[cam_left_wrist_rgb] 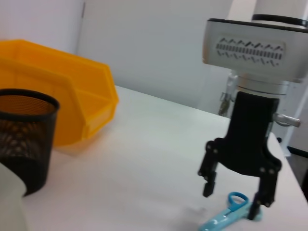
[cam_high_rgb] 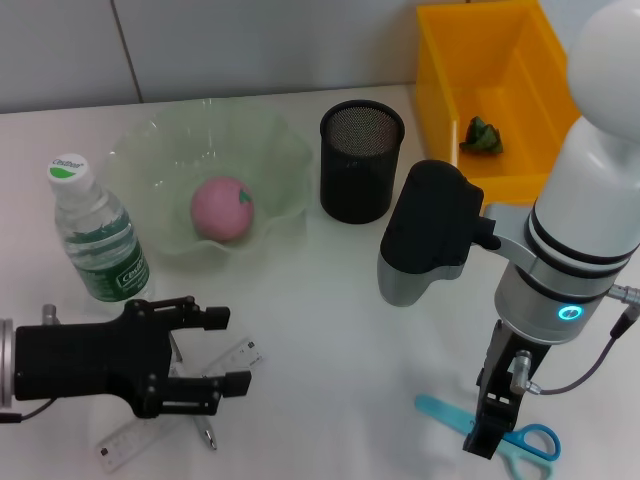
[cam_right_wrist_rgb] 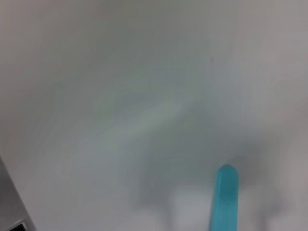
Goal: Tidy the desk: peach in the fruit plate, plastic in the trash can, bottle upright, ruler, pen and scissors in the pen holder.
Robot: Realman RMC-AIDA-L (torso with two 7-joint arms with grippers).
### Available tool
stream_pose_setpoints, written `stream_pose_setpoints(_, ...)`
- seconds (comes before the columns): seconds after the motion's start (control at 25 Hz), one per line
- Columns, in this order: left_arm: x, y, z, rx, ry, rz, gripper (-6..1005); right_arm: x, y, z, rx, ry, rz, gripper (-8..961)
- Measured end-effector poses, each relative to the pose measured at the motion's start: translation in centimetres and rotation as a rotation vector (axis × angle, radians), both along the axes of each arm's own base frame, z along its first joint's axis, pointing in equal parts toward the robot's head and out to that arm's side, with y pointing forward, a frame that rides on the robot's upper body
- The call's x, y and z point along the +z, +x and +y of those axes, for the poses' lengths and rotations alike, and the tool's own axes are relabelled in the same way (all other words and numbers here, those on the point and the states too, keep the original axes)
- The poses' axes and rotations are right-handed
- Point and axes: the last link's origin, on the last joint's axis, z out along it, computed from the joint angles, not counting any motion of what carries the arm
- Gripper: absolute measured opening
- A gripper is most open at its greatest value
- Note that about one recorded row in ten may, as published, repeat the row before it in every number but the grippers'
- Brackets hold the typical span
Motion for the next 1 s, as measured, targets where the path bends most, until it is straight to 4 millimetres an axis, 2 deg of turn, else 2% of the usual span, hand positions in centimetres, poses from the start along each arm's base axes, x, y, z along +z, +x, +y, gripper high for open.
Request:
stream_pose_setpoints(0.28, -0.38, 0.10, -0.64, -0.029, -0.059, 0.013, 822, -0.25, 0.29, -0.01, -0.013, -0.001, 0.002, 763)
stream_pose_setpoints(0.96, -0.26, 0.13, -0.38, -0.038, -0.042, 0.017, 821, -0.64, 0.74, -0.45, -0.034, -0.007, 0.008, 765)
stream_pose_setpoints(1.0, -0.26, 0.13, -0.38, -0.038, -0.042, 0.017, 821, -0.70, 0.75, -0.52, -0.032, -0.011, 0.005, 739)
